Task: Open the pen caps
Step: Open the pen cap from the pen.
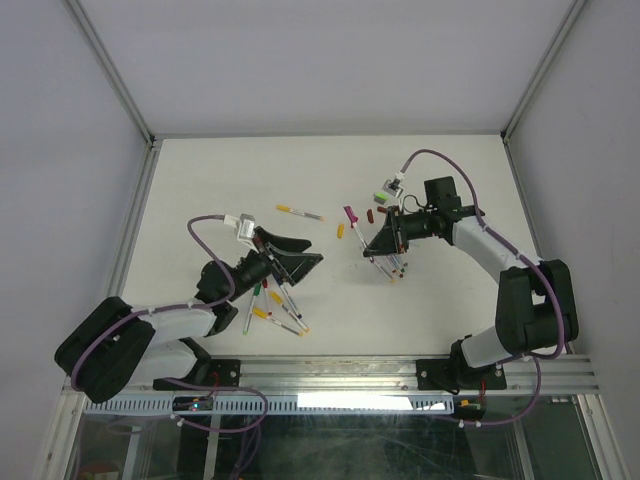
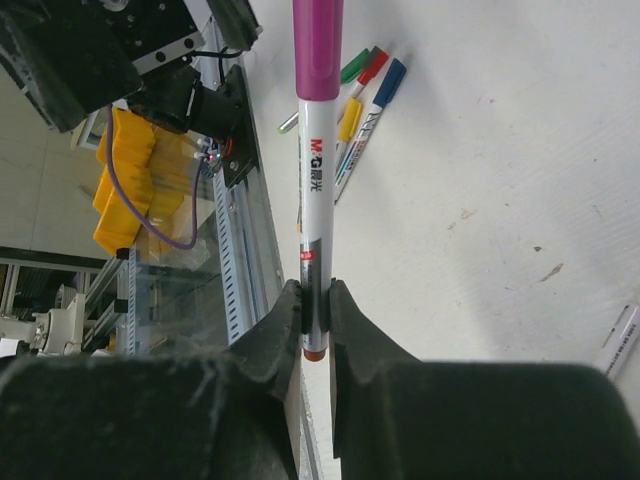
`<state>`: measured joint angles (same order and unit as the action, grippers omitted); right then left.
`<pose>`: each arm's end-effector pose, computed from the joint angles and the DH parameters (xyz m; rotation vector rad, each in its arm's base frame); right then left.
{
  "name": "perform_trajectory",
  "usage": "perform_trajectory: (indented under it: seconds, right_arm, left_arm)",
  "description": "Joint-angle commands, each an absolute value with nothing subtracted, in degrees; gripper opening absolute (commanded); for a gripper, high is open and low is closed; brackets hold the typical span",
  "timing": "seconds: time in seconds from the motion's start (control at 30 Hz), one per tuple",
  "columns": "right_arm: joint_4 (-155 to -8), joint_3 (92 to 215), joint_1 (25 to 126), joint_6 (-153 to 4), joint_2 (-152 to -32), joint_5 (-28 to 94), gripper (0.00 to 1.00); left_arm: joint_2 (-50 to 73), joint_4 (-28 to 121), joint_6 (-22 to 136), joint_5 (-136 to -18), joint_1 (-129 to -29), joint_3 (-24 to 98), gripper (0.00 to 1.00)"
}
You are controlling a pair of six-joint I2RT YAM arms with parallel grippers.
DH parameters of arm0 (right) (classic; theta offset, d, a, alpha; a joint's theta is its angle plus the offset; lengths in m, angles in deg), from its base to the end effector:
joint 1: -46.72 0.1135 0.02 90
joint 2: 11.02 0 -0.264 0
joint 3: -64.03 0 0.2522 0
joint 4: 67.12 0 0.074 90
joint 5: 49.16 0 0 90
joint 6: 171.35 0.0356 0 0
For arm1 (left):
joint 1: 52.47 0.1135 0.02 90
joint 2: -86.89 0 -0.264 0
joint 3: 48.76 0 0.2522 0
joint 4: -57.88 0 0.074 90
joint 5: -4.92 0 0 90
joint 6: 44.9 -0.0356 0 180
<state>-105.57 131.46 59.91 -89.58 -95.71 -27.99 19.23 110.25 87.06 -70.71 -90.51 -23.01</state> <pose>0.2702 0.0974 0.2298 -0.8581 2.0571 1.5217 0.1631 -0.1388 0.2089 0.1773 1.5203 -1.3150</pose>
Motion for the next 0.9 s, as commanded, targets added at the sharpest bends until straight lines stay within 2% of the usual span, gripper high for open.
perform_trajectory:
  seconds: [0.0, 0.17, 0.37, 0.73, 0.87]
  right_arm:
    - [-106.49, 131.88, 59.64, -92.78, -93.47, -33.49, 0.00]
    - [-107.25, 131.94, 59.64, -93.82, -93.69, -35.11, 0.00]
    - [-107.41, 131.84, 59.80, -94.07, -93.90, -35.94, 0.00]
    - [-109.31, 132.49, 61.92, -95.89, -95.89, -33.87, 0.00]
    - [-110.68, 132.95, 63.18, -97.22, -96.81, -32.93, 0.00]
  left_arm:
    - [14.29, 127.39, 91.67, -63.56, -88.47, -21.05, 0.99]
    - [3.70, 136.89, 98.78, -62.75, -87.16, -17.64, 0.99]
    - [-7.10, 143.06, 103.02, -63.91, -87.18, -11.01, 0.90]
    - [-14.41, 143.65, 105.38, -64.70, -88.60, -2.40, 0.78]
    - [-16.15, 143.59, 105.90, -64.34, -88.86, -0.37, 0.64]
